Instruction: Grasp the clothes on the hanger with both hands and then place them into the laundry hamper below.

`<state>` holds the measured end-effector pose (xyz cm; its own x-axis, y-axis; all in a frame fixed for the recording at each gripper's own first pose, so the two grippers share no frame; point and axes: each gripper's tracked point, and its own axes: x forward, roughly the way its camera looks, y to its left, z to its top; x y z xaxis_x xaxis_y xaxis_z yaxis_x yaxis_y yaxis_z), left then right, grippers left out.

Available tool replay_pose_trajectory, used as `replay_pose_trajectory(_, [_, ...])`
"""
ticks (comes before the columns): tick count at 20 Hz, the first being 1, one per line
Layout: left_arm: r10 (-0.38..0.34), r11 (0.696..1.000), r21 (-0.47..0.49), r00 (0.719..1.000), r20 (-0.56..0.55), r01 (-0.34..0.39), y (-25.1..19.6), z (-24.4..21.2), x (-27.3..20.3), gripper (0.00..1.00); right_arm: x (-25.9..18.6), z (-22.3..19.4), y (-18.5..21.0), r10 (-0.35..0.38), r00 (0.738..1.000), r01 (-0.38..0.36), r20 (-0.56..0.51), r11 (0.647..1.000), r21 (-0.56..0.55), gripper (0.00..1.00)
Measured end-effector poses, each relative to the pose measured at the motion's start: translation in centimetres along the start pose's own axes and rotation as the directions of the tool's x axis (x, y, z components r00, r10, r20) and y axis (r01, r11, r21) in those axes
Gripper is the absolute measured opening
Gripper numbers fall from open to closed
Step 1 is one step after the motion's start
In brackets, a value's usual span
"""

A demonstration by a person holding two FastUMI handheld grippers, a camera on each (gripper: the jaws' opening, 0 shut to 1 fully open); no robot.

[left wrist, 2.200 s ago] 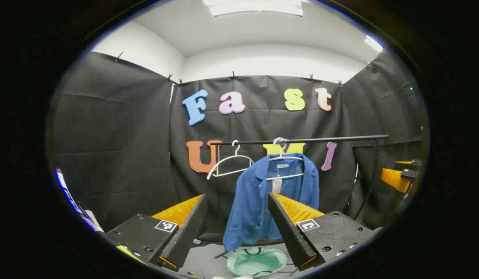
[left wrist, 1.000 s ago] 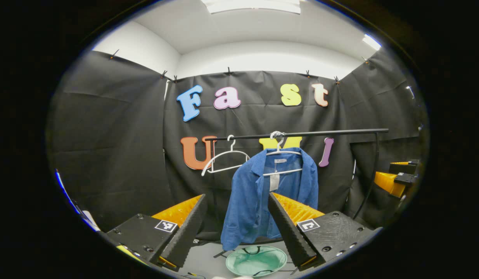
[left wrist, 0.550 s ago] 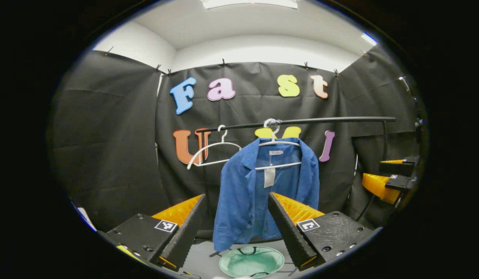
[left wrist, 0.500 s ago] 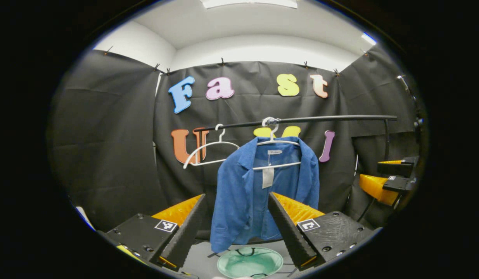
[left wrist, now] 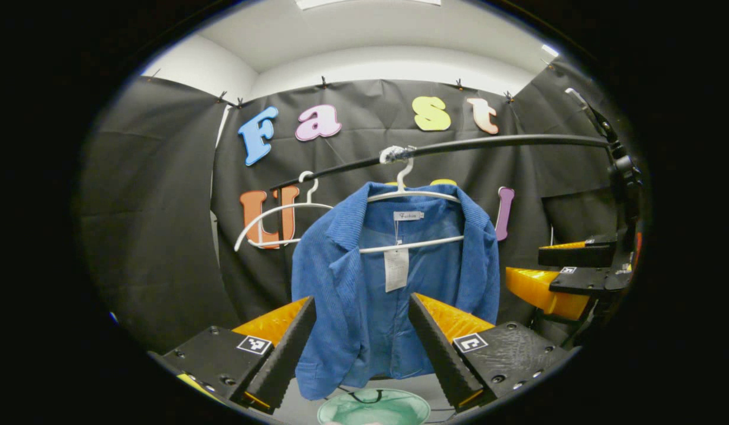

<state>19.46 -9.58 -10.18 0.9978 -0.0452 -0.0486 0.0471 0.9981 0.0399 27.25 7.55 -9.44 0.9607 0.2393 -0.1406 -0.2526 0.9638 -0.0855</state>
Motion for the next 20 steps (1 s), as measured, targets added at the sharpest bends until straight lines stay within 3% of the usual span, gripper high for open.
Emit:
replay_pose_trajectory(2, [0.029, 1.000, -0.005, 1.000, -0.008, -0.029, 0.1, -0.8, 2.4, 0.98, 2.9, -0.5, 0.0, 0.010, 1.000, -0.010, -0.016, 1.000, -0.010, 0.97])
replay_pose_trajectory(6, [0.104, 0.995, 0.007, 0.994, -0.035, -0.103, 1.0, -2.3, 6.4, 0.97, 6.7, -0.8, 0.2, 0.026, 0.999, -0.026, -0.024, 0.999, -0.020, 0.95])
replay_pose_trajectory(7, [0.119, 0.993, 0.011, 0.992, -0.045, -0.119, 1.2, -2.6, 7.4, 0.97, 7.4, -0.8, 0.3, 0.030, 0.999, -0.030, -0.027, 0.999, -0.016, 0.98])
replay_pose_trajectory(14, [0.151, 0.988, 0.036, 0.987, -0.058, -0.149, 2.2, -3.4, 11.5, 0.97, 11.3, -0.1, 0.6, 0.036, 0.999, -0.035, -0.015, 0.999, 0.007, 0.93])
replay_pose_trajectory(15, [0.162, 0.986, 0.047, 0.985, -0.056, -0.160, 2.4, -3.4, 11.7, 0.95, 11.7, -0.1, 0.3, 0.025, 1.000, -0.025, -0.011, 1.000, 0.015, 0.91])
replay_pose_trajectory(20, [0.175, 0.983, 0.064, 0.981, -0.081, -0.170, 3.0, -4.2, 12.7, 0.65, 13.6, -0.8, -0.6, 0.014, 1.000, -0.013, -0.020, 0.997, 0.072, 0.71])
